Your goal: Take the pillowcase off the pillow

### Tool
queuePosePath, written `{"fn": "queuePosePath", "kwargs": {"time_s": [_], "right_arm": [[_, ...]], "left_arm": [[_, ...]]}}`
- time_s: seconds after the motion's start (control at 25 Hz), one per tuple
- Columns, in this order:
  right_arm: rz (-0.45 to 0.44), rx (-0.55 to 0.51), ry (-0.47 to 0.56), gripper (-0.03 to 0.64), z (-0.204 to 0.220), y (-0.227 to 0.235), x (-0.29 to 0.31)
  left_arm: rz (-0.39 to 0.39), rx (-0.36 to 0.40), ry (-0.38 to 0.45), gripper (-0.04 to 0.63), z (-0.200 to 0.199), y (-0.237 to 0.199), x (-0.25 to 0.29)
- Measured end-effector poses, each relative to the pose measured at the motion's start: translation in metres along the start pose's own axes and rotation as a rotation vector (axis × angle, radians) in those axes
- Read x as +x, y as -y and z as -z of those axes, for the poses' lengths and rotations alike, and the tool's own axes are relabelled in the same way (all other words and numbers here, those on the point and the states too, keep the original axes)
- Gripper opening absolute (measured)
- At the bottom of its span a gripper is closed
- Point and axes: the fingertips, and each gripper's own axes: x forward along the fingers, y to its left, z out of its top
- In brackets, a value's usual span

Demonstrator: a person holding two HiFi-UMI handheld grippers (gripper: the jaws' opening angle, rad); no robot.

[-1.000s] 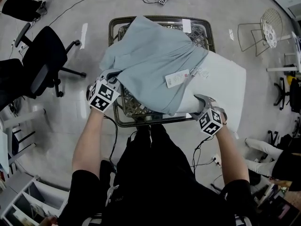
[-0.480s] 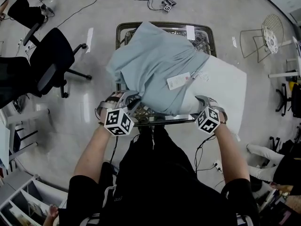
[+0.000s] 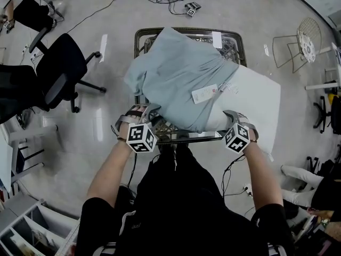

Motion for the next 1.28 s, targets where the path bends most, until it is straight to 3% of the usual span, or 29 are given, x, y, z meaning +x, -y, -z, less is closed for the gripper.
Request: {"fn": "queuePosePath", "kwargs": {"time_s": [0.36,0.44,0.6,0.72,0.84,0.96,1.08,1.16,1.28], "right_arm": [[-0.023,-0.021,-0.013,0.314,-0.002,-0.003,-0.001],[-0.026,-0.019,-0.010,0.311,-0.001,-0.003,-0.003],[-0.023,0.001,0.011,0.307,-0.005,-0.001,-0.007],[-0.022,0.035,0.051,0.301,-0.008,0.004,-0.012],[-0.029,0.065,0.081,0.296,-0.007,0.006,-0.015],[-0.032,0.082,0.099,0.296,-0.007,0.006,-0.015],[-0.036,0.079,0.072,0.313,-0.005,0.007,-0.015],[-0.031,0.059,0.034,0.351,-0.002,0.005,-0.016],[-0.032,0.027,0.000,0.374,0.000,0.003,-0.028]], "left_arm": [[0.063,0.264,-0.093,0.094,0.013,0.003,0.036],[0.055,0.302,-0.117,0.028,0.017,0.000,0.036],[-0.007,0.262,-0.131,0.009,0.019,-0.021,0.032],[-0.093,0.168,-0.129,0.009,0.025,-0.047,0.024],[-0.116,0.105,-0.116,0.009,0.026,-0.065,0.020],[-0.094,0.032,-0.088,0.009,0.028,-0.070,0.020],[0.005,-0.070,0.005,0.009,0.020,-0.057,0.013],[0.044,-0.066,0.049,0.011,0.010,-0.046,0.002],[0.039,-0.061,0.102,0.021,-0.008,-0.053,-0.019]]}}
